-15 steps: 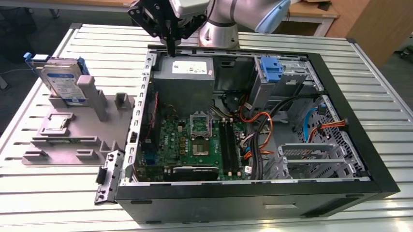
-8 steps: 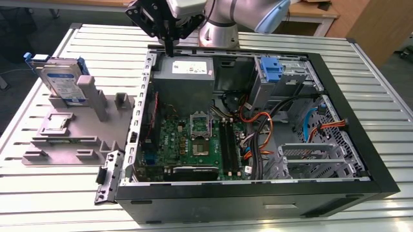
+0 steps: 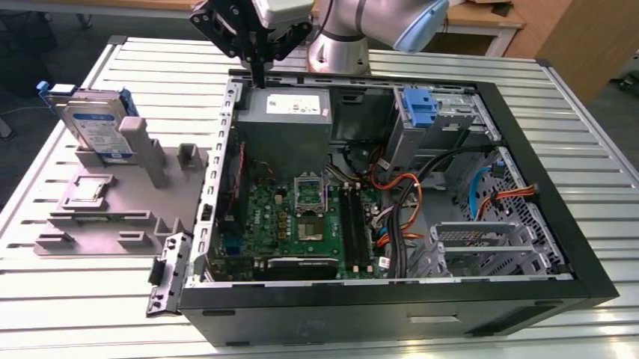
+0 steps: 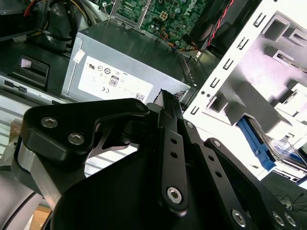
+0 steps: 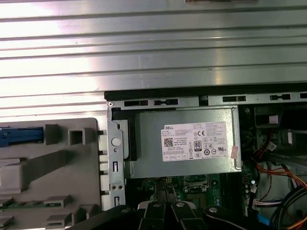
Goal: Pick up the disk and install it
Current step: 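Reach for the disk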
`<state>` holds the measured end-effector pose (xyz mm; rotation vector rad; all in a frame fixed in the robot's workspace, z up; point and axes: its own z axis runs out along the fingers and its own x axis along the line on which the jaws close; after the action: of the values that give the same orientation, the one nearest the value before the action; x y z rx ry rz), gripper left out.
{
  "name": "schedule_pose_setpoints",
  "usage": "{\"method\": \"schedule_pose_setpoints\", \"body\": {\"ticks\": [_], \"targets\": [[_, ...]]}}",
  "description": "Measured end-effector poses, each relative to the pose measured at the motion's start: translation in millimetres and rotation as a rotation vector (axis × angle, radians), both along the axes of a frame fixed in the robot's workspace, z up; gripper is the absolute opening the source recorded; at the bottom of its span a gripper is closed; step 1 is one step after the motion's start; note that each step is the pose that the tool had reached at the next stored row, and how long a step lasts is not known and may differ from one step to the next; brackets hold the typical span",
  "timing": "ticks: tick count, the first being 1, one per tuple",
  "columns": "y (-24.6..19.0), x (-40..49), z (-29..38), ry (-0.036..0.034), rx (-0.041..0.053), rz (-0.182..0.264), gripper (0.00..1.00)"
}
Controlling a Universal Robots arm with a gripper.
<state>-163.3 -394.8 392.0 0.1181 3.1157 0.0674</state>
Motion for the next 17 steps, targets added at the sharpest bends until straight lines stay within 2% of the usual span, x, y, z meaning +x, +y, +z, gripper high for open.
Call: {"method": "schedule_pose_setpoints", "body": {"ticks": [17], "targets": [[0.0,-5.7,-0.5,0.0,0.0001,0.0,0.1]]}}
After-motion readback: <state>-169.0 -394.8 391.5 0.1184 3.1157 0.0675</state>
